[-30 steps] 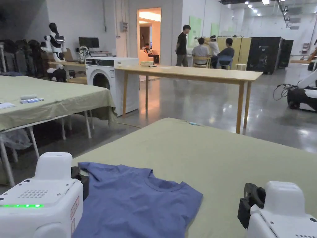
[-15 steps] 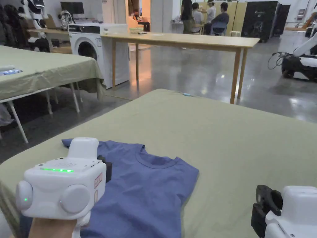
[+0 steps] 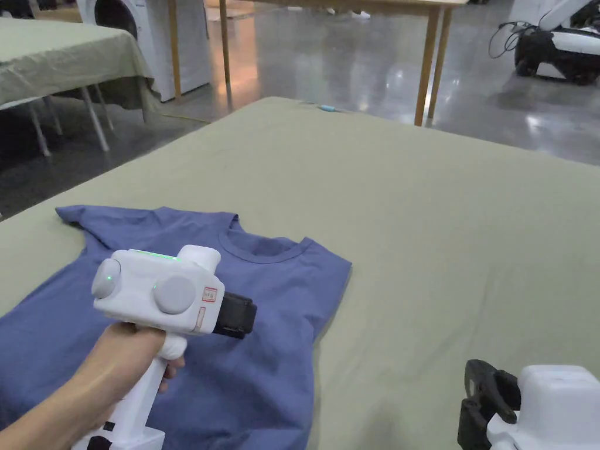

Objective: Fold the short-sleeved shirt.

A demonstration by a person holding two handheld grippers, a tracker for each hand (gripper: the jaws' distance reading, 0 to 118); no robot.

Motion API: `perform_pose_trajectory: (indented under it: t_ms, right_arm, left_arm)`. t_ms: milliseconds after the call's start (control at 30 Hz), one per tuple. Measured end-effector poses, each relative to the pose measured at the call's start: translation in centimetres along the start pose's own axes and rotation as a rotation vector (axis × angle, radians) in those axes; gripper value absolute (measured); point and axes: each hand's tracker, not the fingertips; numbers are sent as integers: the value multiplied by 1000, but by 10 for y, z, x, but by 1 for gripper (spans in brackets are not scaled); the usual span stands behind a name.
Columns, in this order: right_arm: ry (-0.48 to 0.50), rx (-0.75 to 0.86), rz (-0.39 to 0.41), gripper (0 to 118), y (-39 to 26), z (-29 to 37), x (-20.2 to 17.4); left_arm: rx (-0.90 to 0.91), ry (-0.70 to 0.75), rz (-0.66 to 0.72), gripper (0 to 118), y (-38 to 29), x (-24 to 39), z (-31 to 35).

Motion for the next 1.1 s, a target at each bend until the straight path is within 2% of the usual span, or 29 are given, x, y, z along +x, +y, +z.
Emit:
perform_pose_trajectory:
  t_ms: [100,200,233,267,300,333,533,633,900,1000,1100]
  right_arm:
    - [1,-6,-13,1,-3,6,4]
    - [-9,-11,-10,1,-6,17,11]
    - [-16,-12,-10,1,-6,21,14]
    - [-22,-13,-11,1,-7,26,19]
    - [-31,-11,-17,1,-8,32,24]
    - [-41,-8,-23,1,-8,39,30]
    - [-138,10,-68,1,-17,88,74]
    - [-194,17,-111,1,-24,113,97]
    - [-330,40,-215,1,-41,179,155]
    - [-392,60,-235,1,-48,197,169]
    - [-440,71,-290,1,-57,210,182]
  left_arm:
    - [-77,17,-5,105,-5,3,-20]
    - [-45,20,19,95,-2,0,-17]
    - [-16,13,26,81,0,1,-9]
    - [13,21,28,54,2,-1,-2]
    - [47,53,30,3,3,-2,5]
    - [103,85,8,1,4,-2,12]
    - [189,24,64,1,30,16,84]
    - [241,-13,-1,1,48,49,116]
    - [387,-203,-222,1,90,217,199]
    - [408,-333,-280,1,101,280,214]
    - [421,-434,-368,1,102,350,229]
